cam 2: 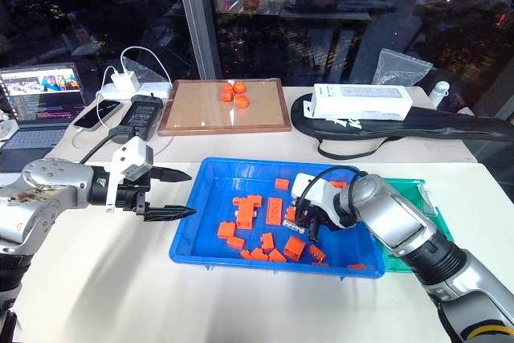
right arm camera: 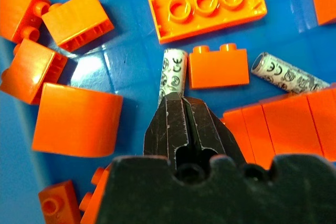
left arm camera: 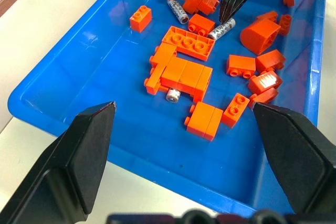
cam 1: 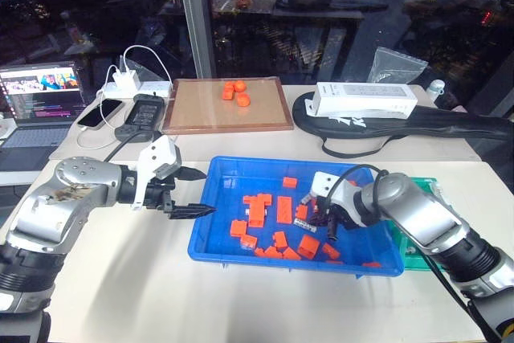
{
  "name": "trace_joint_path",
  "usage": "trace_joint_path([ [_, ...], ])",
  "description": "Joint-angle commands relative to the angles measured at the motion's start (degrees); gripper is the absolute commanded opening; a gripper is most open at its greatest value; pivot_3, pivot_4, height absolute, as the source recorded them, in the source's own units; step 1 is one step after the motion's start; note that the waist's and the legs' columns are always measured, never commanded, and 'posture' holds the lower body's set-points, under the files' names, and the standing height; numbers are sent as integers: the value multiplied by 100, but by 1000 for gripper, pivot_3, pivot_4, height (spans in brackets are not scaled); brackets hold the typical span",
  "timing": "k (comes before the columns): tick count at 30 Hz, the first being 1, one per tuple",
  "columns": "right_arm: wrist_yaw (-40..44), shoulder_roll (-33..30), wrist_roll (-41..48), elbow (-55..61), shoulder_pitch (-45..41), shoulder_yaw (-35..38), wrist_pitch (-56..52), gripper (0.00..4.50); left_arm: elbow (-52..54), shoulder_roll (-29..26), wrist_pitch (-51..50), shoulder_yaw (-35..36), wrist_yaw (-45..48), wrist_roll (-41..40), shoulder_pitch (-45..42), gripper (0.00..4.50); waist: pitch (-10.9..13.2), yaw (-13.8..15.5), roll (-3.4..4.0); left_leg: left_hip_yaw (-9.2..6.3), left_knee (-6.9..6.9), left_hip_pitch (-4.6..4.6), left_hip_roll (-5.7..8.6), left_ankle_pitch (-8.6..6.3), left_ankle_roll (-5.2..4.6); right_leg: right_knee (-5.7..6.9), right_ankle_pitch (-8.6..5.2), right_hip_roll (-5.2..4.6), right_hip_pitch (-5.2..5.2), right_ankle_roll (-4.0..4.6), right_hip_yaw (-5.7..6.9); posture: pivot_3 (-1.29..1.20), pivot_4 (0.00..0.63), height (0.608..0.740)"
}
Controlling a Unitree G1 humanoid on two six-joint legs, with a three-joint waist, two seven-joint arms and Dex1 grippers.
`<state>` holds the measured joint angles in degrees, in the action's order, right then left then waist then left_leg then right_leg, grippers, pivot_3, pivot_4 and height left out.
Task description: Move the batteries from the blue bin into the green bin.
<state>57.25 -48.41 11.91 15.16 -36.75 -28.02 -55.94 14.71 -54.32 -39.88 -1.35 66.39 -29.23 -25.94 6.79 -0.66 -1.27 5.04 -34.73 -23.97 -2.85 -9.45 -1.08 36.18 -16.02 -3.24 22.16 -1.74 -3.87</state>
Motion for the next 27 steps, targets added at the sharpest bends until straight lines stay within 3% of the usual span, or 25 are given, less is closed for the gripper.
trace_joint_path([
  [1,12,15,35,175,-25,180,-36,808,18,-35,99,71,39,19,-118,4500,0,-2,0,-1,0,0,0,0,0,0,0,1,0,0,0,0,150,740],
  [7,-222,86,-64,220,32,92,-240,2848,-19,-63,90,75,87,20,-91,4500,0,-4,0,1,0,-1,0,0,0,0,-1,2,3,1,0,0,150,740],
  [12,-352,126,-195,181,208,-180,-301,2848,-57,-83,93,89,104,44,-75,4500,0,12,0,3,-1,-2,1,0,0,-2,-1,0,3,1,1,0,150,740],
  [15,-476,190,-277,119,255,-173,-269,2151,-79,-74,108,104,113,34,-98,4500,0,-3,0,1,-2,-1,0,0,0,-1,0,1,1,1,1,0,150,740],
  [21,-314,0,-142,339,152,135,-264,238,-102,65,163,226,181,-181,-151,4500,0,3,0,1,-1,1,-1,0,0,0,0,2,2,1,1,0,150,740],
  [27,194,-634,467,647,243,1164,-305,246,-205,293,146,269,232,-418,-400,4500,0,39,0,1,-4,-11,1,0,0,-1,-1,0,5,0,1,0,150,740],
])
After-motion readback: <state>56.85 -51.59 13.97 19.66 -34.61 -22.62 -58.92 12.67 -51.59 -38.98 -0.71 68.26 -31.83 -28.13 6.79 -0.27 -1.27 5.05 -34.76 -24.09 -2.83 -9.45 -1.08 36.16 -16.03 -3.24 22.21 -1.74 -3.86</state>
